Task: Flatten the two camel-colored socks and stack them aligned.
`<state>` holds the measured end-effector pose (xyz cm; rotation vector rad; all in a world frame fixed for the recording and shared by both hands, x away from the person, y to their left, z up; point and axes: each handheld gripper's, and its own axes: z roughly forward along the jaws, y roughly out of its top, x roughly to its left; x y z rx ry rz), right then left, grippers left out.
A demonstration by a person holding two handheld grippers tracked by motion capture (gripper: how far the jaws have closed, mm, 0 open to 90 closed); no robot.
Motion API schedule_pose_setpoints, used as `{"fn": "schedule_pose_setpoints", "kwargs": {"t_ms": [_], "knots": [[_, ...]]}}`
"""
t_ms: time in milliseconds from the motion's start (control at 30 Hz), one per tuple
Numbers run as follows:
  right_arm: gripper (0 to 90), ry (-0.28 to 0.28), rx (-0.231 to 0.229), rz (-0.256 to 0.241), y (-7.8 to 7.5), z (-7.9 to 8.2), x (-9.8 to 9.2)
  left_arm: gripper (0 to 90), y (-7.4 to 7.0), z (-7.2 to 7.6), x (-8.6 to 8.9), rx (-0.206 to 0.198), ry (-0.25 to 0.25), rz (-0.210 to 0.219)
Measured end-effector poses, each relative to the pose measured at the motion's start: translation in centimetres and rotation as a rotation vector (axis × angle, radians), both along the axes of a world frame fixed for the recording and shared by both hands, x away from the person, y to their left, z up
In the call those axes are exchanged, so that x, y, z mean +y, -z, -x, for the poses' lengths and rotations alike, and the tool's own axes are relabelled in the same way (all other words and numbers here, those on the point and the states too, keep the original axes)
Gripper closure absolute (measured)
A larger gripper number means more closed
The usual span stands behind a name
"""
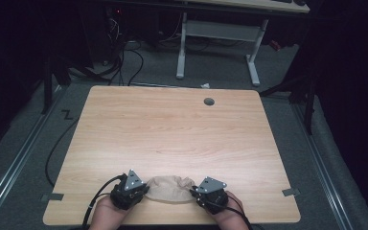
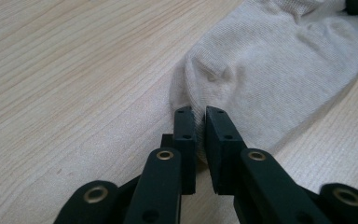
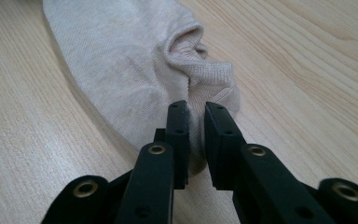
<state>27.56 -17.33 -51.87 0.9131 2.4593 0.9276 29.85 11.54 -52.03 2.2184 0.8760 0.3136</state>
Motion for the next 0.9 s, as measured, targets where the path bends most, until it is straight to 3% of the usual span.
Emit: {"fn": "schedule_pose_setpoints", "kwargs": {"t_ms": [67, 100, 133, 200, 367, 667, 833, 900], "knots": [[78.4, 0.002, 0.001, -0.001, 0.0, 0.0, 0.0, 79.4, 0.0, 0.0, 0.0, -0.001, 0.005, -0.004], [78.0, 0.003, 0.001, -0.001, 0.0, 0.0, 0.0, 78.1, 0.0, 0.0, -0.1, 0.004, -0.004, 0.015], [77.3, 0.005, 0.0, -0.001, 0.0, 0.0, 0.0, 76.5, -0.3, -0.2, 0.2, -0.006, 0.022, -0.022], [75.4, 0.01, -0.003, -0.009, -0.1, 0.0, 0.0, 71.5, -0.2, 0.1, 0.0, 0.016, -0.025, 0.057], [71.6, 0.029, -0.026, -0.049, -0.6, 0.1, -0.2, 62.5, -1.1, -0.4, 0.9, -0.025, -0.001, 0.038], [64.9, 0.088, -0.08, -0.124, -1.8, -0.2, -1.4, 53.7, -2.3, -0.7, 1.5, -0.082, -0.02, 0.103], [62.2, 0.135, -0.111, -0.162, -2.7, -1.0, -2.7, 49.8, -3.4, -1.6, 2.1, -0.09, -0.06, 0.192], [60.8, 0.158, -0.136, -0.17, -3.2, -1.5, -3.2, 48.7, -4.0, -2.2, 2.3, -0.112, -0.074, 0.178]]}}
